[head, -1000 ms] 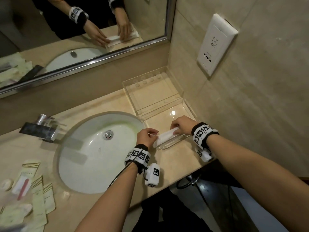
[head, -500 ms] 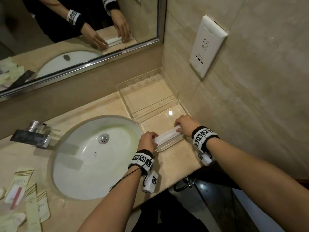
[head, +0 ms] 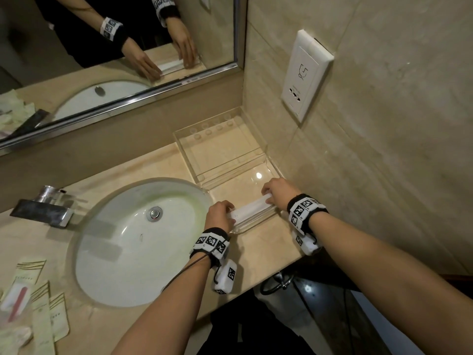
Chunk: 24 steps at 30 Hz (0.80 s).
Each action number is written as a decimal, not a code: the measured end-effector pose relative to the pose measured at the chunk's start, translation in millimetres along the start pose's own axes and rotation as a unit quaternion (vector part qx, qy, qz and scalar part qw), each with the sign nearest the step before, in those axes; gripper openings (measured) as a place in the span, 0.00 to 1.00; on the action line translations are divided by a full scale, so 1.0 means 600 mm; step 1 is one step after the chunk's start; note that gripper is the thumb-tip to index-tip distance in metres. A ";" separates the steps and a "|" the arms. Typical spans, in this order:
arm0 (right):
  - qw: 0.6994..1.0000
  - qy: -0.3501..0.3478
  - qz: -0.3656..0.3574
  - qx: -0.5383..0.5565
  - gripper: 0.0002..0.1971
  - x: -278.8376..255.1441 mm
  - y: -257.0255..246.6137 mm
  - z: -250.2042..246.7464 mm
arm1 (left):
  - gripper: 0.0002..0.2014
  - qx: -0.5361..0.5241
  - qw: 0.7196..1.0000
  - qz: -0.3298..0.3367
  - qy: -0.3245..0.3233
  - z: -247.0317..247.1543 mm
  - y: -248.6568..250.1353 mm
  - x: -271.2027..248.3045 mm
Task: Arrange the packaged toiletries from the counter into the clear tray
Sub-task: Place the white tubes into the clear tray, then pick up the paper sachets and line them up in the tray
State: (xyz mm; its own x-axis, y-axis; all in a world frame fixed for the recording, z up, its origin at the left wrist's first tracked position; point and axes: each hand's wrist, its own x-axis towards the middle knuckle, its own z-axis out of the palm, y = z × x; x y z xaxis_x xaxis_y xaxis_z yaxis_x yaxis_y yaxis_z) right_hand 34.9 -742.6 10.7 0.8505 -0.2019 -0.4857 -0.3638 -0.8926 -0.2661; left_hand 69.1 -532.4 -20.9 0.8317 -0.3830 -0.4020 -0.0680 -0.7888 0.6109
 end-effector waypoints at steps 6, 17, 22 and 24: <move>0.990 0.082 -0.046 0.106 0.09 -0.003 -0.043 -0.026 | 0.13 -0.098 0.993 -0.006 0.059 -0.057 -0.008 -0.019; 0.930 0.050 -0.274 0.242 0.06 -0.024 -0.334 0.021 | 0.04 -0.195 0.932 -0.152 0.264 -0.211 -0.181 -0.204; 0.909 -0.019 -0.354 0.221 0.05 -0.053 -0.477 0.077 | 0.03 -0.208 0.892 -0.230 0.327 -0.256 -0.268 -0.319; 0.901 -0.040 -0.380 0.206 0.05 -0.069 -0.530 0.099 | 0.04 -0.216 0.876 -0.252 0.350 -0.268 -0.303 -0.360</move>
State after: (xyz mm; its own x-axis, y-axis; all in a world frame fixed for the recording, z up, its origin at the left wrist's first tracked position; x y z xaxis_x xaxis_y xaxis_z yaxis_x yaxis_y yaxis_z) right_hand 92.9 -426.5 65.6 0.8893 0.4489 -0.0878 0.1869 -0.5319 -0.8259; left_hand -9.6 -229.0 64.5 0.8401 0.4695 -0.2715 0.4951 -0.4594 0.7375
